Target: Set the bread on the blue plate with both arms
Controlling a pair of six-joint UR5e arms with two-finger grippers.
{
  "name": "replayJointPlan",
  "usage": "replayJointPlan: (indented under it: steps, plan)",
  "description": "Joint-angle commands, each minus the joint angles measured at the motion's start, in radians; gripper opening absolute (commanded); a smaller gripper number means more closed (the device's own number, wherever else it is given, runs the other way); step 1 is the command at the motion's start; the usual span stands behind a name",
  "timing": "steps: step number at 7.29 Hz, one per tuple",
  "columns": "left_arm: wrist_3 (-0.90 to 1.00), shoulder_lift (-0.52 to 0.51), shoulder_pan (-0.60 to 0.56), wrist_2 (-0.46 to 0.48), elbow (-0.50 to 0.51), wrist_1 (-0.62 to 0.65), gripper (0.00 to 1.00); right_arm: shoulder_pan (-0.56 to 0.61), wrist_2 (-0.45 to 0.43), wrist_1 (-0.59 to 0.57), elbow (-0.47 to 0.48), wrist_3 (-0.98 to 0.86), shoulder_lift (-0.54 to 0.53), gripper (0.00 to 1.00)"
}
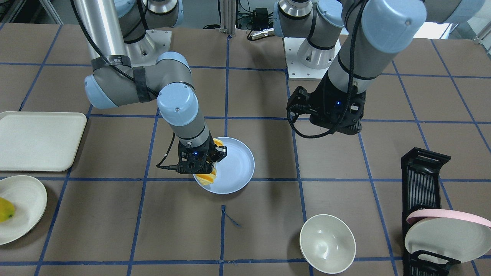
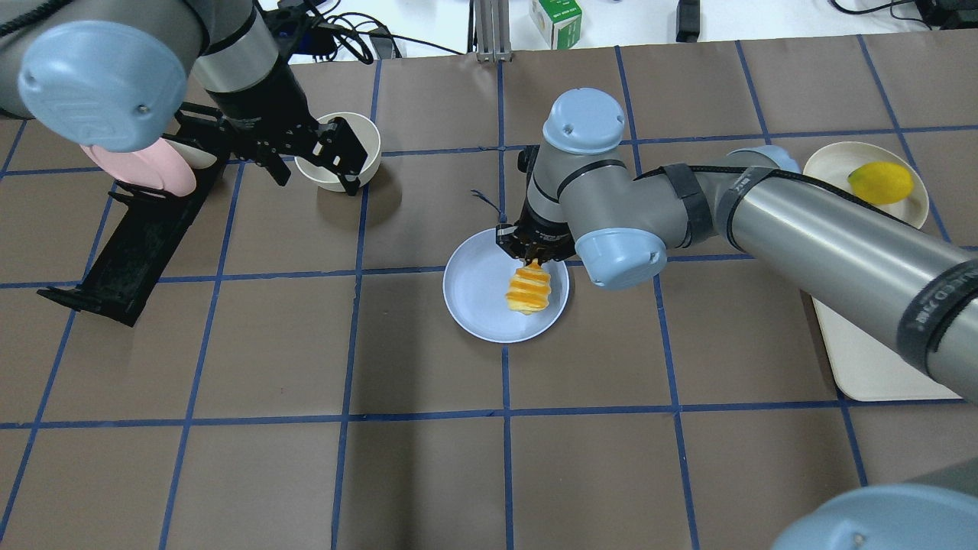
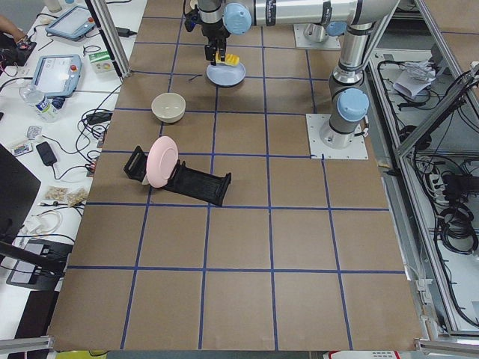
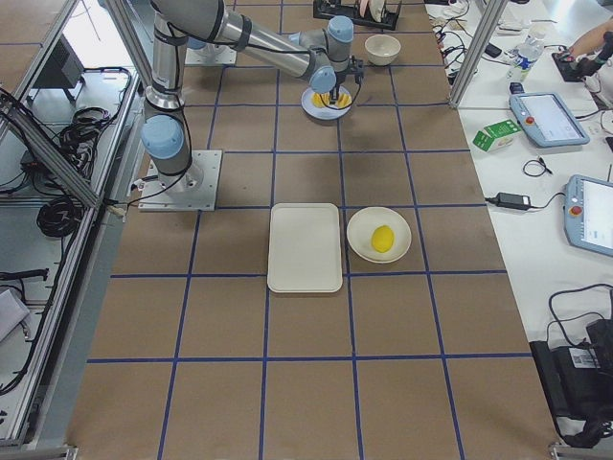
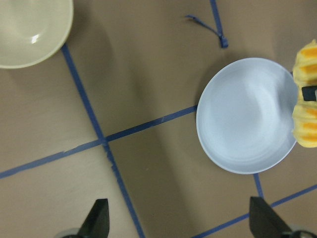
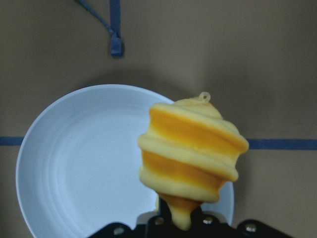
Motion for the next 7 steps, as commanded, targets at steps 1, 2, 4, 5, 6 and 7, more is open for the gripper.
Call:
replayJointPlan:
  steps: [1,2,4,5,6,7]
  plan:
    - [-0.083,0.060,0.004,0.021,-0.004,-0.036,1.00,0.011,-0.001,-0.029,0.016,0.051,0.032,0.82]
    - [-0.103,0.071,0.010,0.021,-0.010,-0.035,1.00,0.022,0.000,-0.033,0.019,0.077,0.045,1.00]
    - [-0.110,0.074,0.015,0.020,-0.010,-0.009,1.00,0.031,0.000,-0.031,0.002,0.108,0.045,1.00]
    - [-0.110,0.074,0.015,0.020,-0.010,0.000,1.00,0.031,-0.001,-0.030,-0.022,0.105,0.043,1.00]
    - [-0.110,0.074,0.018,0.020,-0.011,0.003,1.00,0.029,-0.003,-0.016,-0.045,0.099,0.043,1.00]
    - [-0.110,0.072,0.020,0.020,-0.011,0.003,1.00,0.025,-0.004,-0.014,-0.052,0.096,0.037,1.00]
